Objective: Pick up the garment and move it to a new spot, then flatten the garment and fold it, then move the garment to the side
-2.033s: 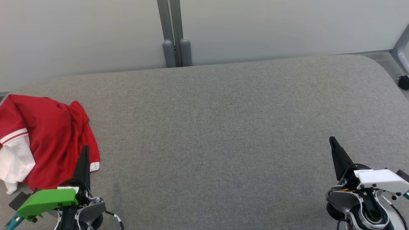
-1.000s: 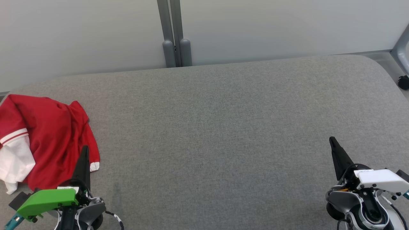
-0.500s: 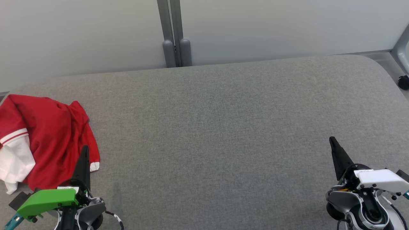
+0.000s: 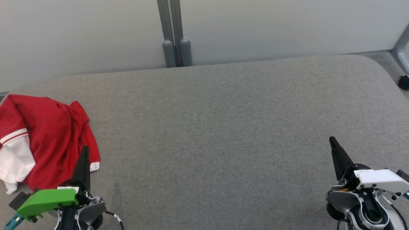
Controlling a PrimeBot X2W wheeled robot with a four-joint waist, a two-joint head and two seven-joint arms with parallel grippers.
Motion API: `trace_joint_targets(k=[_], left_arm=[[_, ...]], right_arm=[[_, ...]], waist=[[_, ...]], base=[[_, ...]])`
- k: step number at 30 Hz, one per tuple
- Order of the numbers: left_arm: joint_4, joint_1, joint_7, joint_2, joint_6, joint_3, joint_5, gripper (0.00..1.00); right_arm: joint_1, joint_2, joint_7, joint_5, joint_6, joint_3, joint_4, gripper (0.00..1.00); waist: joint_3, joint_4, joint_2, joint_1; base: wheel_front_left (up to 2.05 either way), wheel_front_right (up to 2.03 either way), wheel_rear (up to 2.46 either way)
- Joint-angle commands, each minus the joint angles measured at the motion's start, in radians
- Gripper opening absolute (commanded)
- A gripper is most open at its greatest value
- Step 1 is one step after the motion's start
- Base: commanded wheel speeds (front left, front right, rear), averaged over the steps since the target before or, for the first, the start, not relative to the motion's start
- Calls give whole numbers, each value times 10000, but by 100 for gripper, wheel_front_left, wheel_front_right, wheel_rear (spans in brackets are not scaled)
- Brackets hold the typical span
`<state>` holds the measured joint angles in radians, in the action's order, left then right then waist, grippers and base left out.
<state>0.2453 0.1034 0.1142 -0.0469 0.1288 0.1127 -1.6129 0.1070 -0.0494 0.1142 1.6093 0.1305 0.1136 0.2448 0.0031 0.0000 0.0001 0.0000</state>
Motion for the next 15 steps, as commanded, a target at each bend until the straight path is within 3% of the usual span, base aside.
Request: trace_joint_targets(k=[1, 15], left_arm=[[-15, 151, 20, -80, 50, 29, 9, 0], [-15, 151, 20, -80, 50, 29, 9, 0]], right_arm=[[52, -14, 21, 74, 5, 3, 9, 0], [52, -14, 21, 74, 5, 3, 9, 0]], waist=[[0, 0, -1, 0], [0, 0, -1, 0]], base=[[0, 0, 0], [0, 0, 0]])
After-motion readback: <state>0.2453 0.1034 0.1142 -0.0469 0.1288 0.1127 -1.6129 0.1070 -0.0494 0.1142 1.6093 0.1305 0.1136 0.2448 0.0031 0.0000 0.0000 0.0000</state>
